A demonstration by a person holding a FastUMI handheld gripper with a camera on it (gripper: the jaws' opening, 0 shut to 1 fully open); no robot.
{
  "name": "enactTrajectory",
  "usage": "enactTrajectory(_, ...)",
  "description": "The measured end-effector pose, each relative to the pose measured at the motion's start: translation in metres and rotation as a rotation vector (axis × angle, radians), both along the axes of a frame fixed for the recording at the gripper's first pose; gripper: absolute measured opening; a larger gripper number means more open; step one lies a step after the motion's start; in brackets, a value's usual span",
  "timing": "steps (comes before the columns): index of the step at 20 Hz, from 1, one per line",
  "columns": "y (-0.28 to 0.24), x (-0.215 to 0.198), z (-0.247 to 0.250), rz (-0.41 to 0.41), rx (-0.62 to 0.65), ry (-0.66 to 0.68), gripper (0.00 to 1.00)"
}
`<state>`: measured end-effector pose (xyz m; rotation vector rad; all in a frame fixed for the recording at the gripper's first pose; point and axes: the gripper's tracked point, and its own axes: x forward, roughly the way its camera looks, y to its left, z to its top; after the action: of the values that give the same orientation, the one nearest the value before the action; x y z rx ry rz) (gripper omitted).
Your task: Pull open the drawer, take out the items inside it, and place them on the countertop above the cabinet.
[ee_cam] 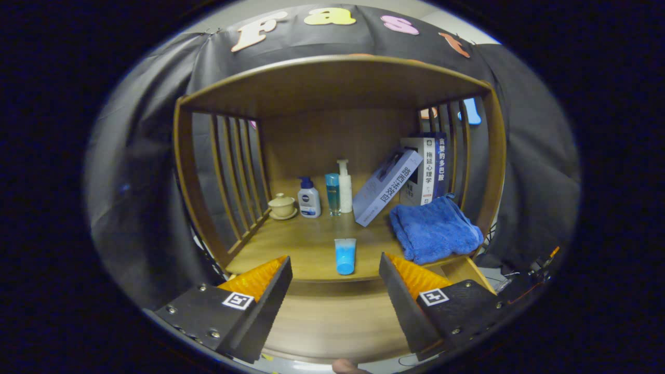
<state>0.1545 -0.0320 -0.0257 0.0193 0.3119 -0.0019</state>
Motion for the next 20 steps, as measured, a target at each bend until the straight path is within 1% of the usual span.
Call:
enactTrajectory(4,-0.011,-0.049,0.024,-0.019,0.031,-0.062,1.0)
enactTrajectory(6,-0.025,-0.067,0.033,-0.048,0.048,-0.107,1.0)
enactTrajectory(7,-0.027,-0.076,0.032,-0.037,0.054,-0.106,0.99)
enactTrajectory(9,-0.028,-0.092,0.024,-0.006,0.068,-0.095,0.99)
enactTrajectory(12,-0.038,-0.108,0.009,0.009,0.045,-0.109,1.0)
enactTrajectory(16,-0.044,-0.128,-0.02,0.011,0.029,-0.137,1.0)
enactTrajectory(20,-0.045,-0.137,-0.058,0.012,0.028,-0.153,1.0)
